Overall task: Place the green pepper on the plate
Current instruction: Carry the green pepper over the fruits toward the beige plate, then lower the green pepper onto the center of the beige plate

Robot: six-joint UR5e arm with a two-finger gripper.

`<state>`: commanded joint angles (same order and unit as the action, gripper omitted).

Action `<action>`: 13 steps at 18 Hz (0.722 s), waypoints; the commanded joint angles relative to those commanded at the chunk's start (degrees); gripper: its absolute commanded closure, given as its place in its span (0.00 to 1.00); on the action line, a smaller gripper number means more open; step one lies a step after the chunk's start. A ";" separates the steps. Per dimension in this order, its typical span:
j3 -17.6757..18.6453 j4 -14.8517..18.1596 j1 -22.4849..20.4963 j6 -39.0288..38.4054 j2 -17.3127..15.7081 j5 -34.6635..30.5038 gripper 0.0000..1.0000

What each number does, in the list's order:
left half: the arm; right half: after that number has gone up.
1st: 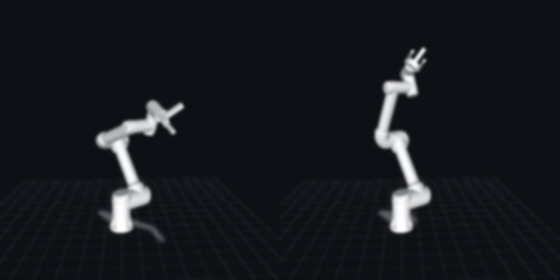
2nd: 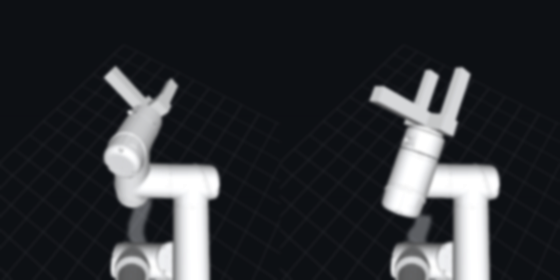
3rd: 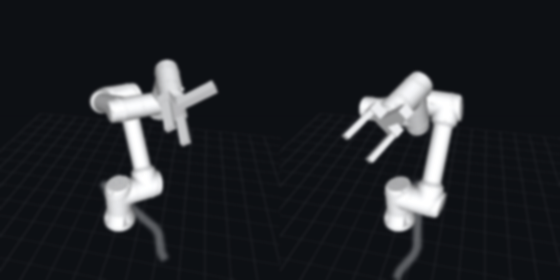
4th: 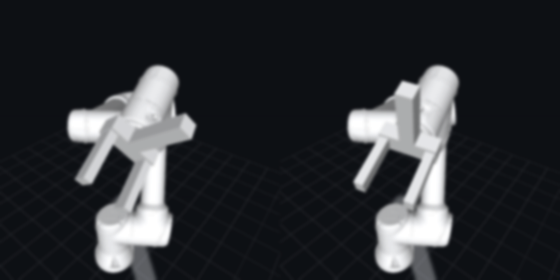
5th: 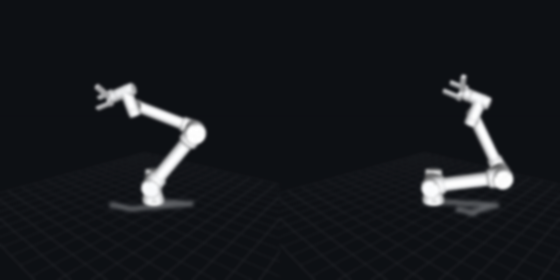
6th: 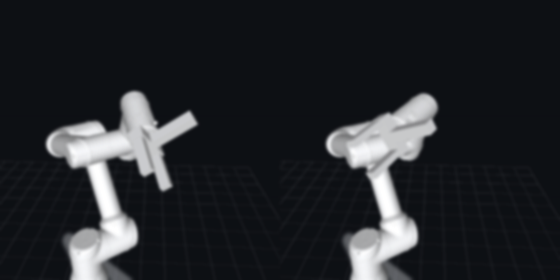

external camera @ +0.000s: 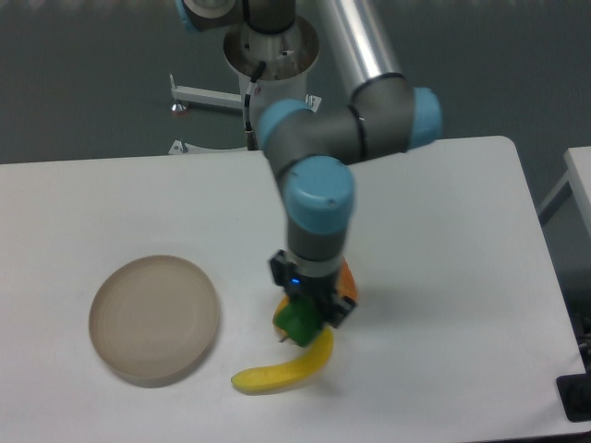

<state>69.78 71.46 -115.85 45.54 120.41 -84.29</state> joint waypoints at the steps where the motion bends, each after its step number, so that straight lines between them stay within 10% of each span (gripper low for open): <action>1: 0.18 -0.87 1.05 -1.15 -0.09 0.53 0.50; 8: 4.74 -13.17 8.53 -13.71 0.26 0.80 0.50; 13: 6.50 -13.98 10.82 -18.02 0.61 0.97 0.50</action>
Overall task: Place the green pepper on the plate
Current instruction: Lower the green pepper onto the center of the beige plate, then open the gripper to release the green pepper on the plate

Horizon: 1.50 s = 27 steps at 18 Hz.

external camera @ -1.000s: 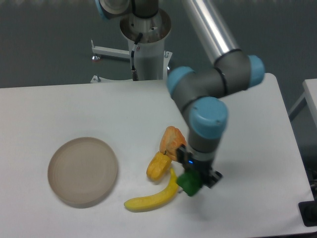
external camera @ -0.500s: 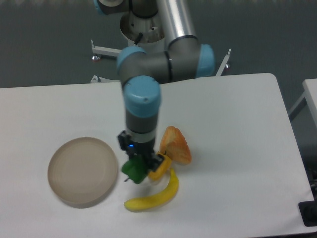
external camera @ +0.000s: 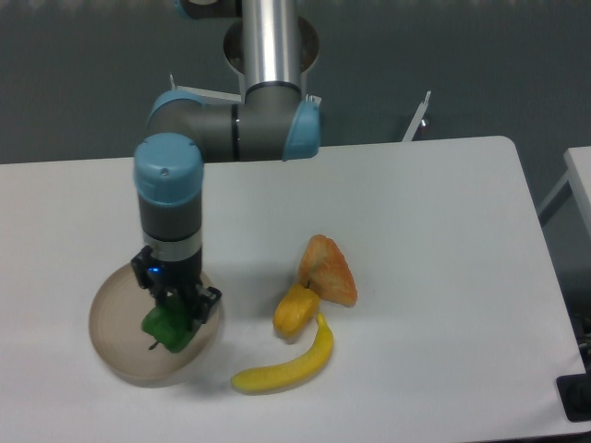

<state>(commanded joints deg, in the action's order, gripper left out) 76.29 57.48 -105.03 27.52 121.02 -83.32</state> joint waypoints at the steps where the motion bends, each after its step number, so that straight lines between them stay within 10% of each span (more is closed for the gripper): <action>1: 0.09 0.00 0.09 -0.27 0.17 0.09 0.50; 21: 3.43 -0.70 0.18 13.18 2.99 7.12 0.51; 27: 5.71 -5.54 0.00 13.70 3.16 7.64 0.50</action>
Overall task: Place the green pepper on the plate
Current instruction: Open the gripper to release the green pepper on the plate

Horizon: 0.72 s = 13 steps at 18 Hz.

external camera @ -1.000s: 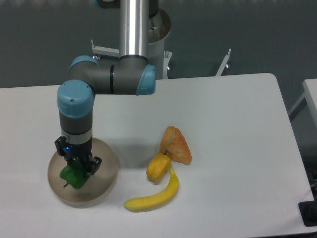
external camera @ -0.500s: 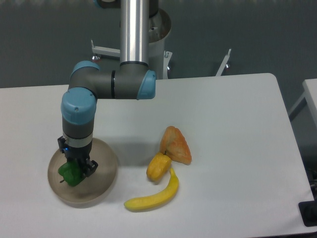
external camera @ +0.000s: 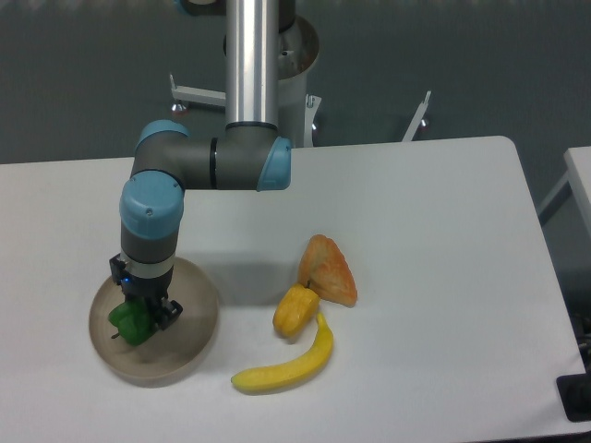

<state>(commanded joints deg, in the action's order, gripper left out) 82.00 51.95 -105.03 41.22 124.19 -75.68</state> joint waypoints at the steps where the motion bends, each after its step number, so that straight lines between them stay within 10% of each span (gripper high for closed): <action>1: 0.00 -0.09 -0.09 0.00 0.00 0.35 0.50; 13: 0.09 -0.09 -0.70 1.49 0.18 1.06 0.50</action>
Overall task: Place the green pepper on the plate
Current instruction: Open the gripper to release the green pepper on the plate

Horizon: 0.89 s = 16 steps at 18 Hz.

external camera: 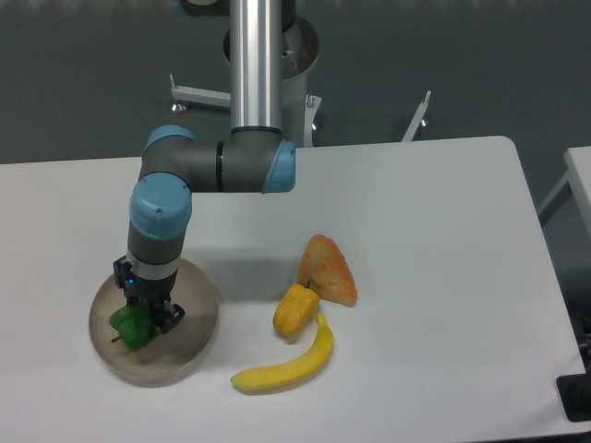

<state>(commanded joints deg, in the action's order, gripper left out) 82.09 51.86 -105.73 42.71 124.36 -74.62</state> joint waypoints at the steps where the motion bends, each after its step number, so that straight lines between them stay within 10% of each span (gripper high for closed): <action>1: -0.09 0.00 0.00 0.00 0.00 0.00 0.49; 16: 0.00 0.00 0.00 0.00 0.26 0.00 0.27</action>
<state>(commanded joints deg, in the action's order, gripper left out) 82.09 51.86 -105.73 42.71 124.63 -74.62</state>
